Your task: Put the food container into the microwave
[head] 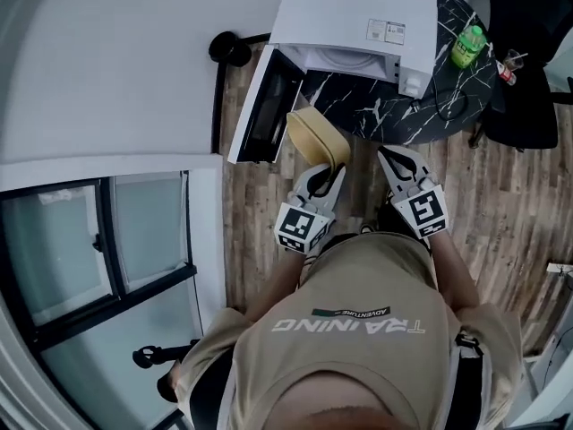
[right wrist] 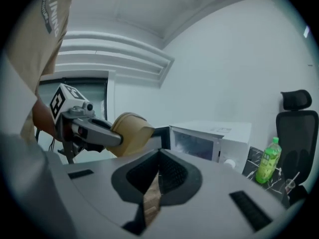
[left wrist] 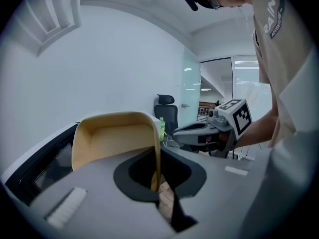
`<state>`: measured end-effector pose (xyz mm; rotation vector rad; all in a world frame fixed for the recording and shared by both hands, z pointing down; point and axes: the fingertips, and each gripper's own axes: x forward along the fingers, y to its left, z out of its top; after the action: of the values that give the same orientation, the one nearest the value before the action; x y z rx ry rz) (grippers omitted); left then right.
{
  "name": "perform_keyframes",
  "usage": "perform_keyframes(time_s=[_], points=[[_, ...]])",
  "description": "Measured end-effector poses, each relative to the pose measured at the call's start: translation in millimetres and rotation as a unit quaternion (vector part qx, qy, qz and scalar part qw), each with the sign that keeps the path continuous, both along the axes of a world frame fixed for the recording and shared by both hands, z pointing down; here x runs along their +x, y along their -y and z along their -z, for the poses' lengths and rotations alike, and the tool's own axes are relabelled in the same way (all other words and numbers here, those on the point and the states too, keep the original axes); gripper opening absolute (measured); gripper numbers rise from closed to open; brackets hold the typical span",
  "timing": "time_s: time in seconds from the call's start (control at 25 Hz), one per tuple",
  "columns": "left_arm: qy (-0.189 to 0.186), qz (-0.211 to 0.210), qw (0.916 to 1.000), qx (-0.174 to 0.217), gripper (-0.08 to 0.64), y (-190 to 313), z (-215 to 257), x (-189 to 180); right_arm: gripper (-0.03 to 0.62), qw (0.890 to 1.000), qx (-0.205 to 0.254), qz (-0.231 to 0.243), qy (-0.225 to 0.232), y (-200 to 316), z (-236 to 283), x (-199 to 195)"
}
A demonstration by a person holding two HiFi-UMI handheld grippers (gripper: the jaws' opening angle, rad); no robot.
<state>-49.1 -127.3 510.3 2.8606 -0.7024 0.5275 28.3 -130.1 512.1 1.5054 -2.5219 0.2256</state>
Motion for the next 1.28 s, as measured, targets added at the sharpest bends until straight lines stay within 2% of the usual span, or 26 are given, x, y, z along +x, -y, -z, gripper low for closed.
perform_keyframes(time_s=[0.2,0.4,0.6,0.76,1.0,1.16,1.28], points=[[0.025,0.011,0.9996,-0.012,0.020,26.4,-14.6,31.5,0.009,0.999,-0.019,0.001,0.033,27.2,-16.9,34.8],[0.029,0.026,0.9992,-0.012,0.020,43.4,-14.7,52.0,0.009,0.999,-0.015,0.018,0.038,51.4,-19.2,51.4],[0.036,0.028,0.9989,-0.009,0.020,58.8,-16.1,56.6,0.009,0.998,-0.036,0.037,0.045,60.6,-35.0,51.4],[0.031,0.021,0.9992,-0.008,0.020,82.0,-19.2,53.3,0.009,0.998,-0.033,0.013,0.052,79.8,-35.8,54.6],[0.017,-0.029,0.9989,-0.032,0.020,100.3,-28.4,45.5,0.009,0.998,-0.035,0.001,0.044,87.6,-18.1,30.6],[0.012,-0.076,0.9957,-0.051,0.020,102.8,-36.9,46.0,0.009,0.998,-0.038,-0.035,0.046,99.5,-7.4,24.6],[0.001,-0.106,0.9927,-0.058,0.020,109.0,-42.9,46.9,0.009,0.997,-0.035,-0.068,0.025,114.8,-2.3,25.2]])
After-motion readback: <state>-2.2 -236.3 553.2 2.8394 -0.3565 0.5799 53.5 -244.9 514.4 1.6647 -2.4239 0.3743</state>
